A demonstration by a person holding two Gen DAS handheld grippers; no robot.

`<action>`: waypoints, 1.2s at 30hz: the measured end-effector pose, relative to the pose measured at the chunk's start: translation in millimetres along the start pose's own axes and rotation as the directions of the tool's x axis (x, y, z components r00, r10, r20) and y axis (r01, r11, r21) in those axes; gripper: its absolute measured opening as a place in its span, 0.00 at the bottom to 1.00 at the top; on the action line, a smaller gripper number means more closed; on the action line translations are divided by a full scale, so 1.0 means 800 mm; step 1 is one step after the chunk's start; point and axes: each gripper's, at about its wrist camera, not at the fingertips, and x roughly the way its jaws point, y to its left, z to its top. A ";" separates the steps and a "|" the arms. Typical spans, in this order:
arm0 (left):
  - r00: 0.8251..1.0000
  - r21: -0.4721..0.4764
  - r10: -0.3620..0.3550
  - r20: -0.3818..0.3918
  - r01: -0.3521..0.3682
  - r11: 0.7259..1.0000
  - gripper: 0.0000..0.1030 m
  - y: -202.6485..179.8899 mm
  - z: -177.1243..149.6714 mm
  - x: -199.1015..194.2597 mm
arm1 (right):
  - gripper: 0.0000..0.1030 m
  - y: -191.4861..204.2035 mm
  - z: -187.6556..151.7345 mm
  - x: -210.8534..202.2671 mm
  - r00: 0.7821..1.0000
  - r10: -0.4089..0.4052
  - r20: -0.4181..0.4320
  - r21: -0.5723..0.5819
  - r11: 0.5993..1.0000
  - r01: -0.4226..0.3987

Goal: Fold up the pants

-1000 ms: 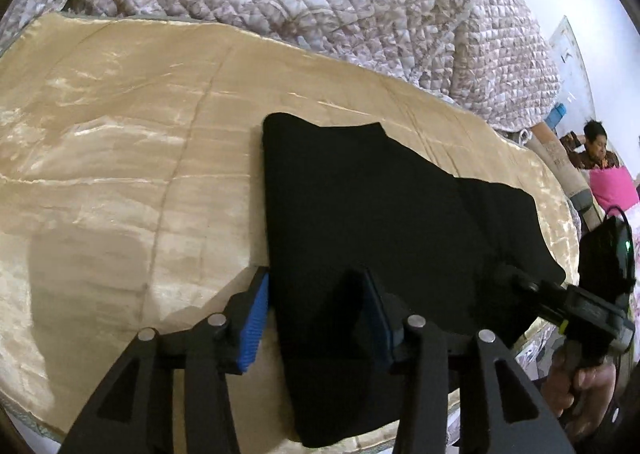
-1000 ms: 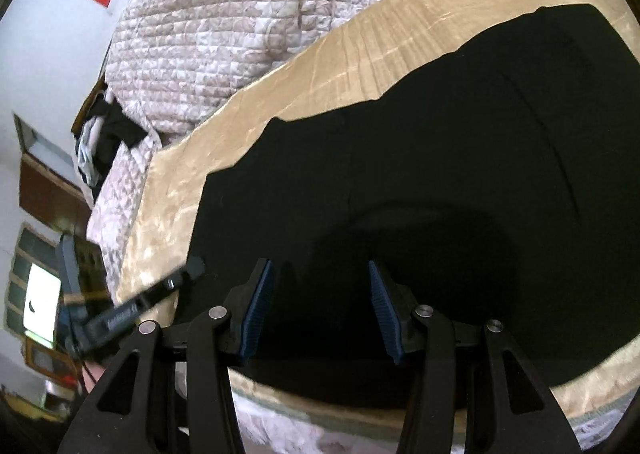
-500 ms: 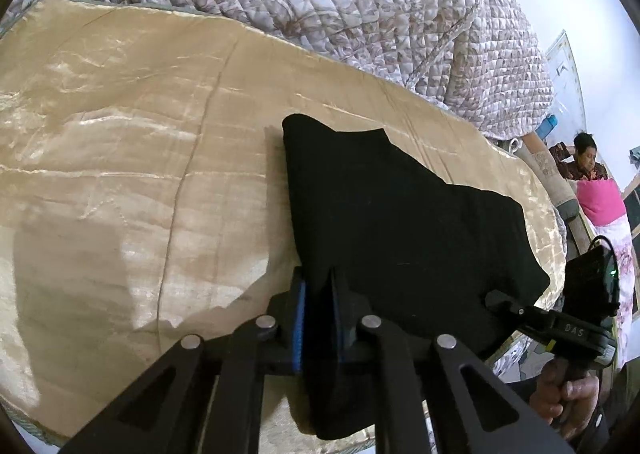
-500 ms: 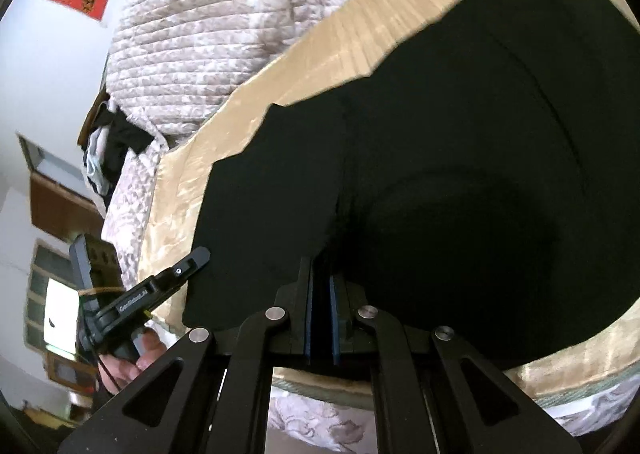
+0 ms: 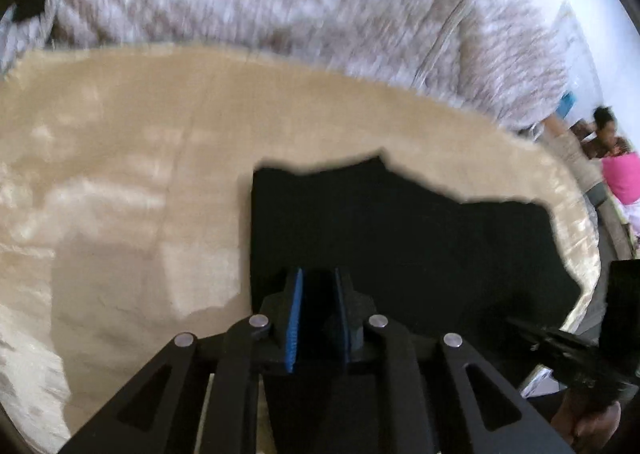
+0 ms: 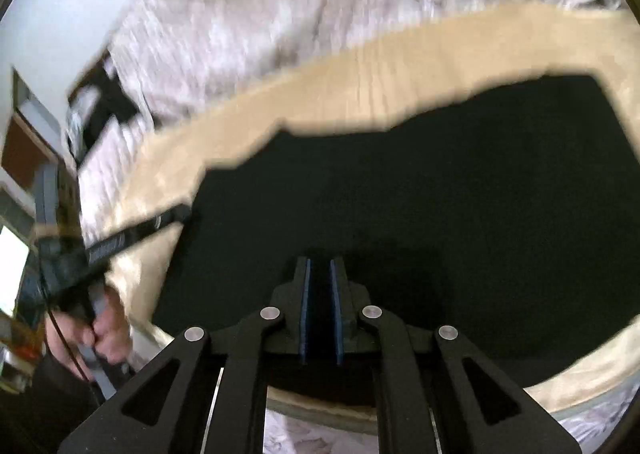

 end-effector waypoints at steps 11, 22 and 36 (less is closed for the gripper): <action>0.994 0.092 -0.069 0.081 0.062 0.994 0.22 -0.019 -0.040 -0.045 | 0.10 0.020 -0.013 -0.028 0.997 0.018 0.079 -0.160 0.987 -0.005; 0.997 0.179 -0.044 0.063 0.033 0.983 0.27 -0.030 -0.073 -0.043 | 0.15 -0.020 -0.022 -0.053 0.987 -0.096 0.127 -0.085 0.991 0.107; 0.996 0.103 -0.030 0.086 0.021 0.994 0.31 -0.025 -0.052 -0.052 | 0.49 -0.154 -0.030 -0.182 0.858 -0.317 0.403 0.459 0.882 0.110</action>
